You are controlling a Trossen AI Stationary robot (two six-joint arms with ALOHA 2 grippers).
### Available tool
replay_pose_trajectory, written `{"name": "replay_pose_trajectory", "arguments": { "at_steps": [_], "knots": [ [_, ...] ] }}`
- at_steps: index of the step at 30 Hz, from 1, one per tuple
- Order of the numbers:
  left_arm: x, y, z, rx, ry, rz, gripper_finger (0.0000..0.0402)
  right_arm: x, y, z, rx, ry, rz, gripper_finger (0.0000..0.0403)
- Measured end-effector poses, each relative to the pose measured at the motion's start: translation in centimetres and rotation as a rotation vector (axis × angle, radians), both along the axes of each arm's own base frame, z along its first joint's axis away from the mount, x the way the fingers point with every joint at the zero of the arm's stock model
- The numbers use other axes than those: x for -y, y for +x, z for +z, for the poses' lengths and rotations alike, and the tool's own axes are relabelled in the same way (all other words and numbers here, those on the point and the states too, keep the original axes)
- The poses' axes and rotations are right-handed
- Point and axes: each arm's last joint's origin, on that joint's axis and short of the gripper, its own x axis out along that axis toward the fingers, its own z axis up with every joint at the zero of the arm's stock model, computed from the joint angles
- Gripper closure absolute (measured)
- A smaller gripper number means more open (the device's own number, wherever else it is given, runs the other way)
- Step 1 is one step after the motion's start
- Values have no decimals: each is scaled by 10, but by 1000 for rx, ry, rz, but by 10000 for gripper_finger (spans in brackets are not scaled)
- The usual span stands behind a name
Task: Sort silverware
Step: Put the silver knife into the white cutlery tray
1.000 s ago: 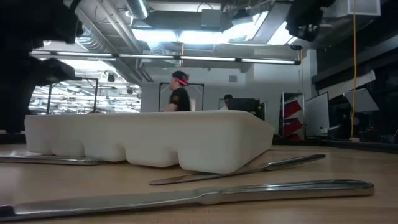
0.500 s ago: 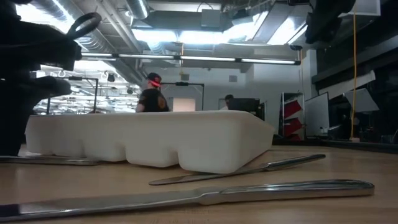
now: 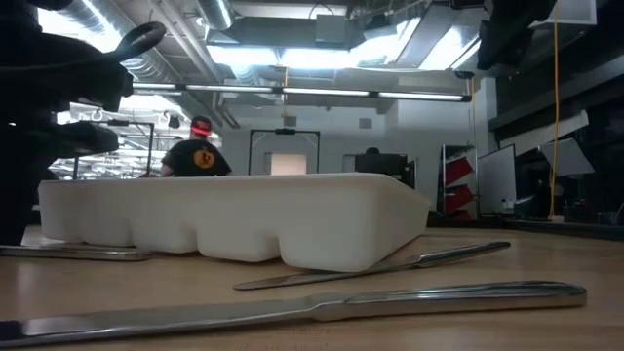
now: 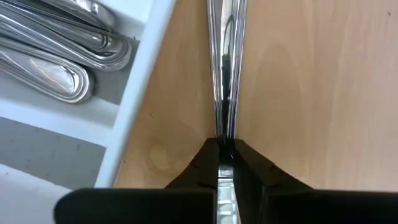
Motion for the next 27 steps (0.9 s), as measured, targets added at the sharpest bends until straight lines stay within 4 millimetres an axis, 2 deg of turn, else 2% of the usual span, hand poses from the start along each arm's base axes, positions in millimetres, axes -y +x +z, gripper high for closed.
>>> {"name": "replay_pose_trajectory", "arguments": {
  "at_steps": [12,17,27],
  "knots": [
    [3,3,5,3,-7,-1,360,0,0,0,4,1,0,346],
    [9,8,9,19,-64,-11,359,0,1,0,6,1,0,346],
    [14,14,19,55,-68,-10,374,0,1,0,6,1,0,346]
  ]
}}
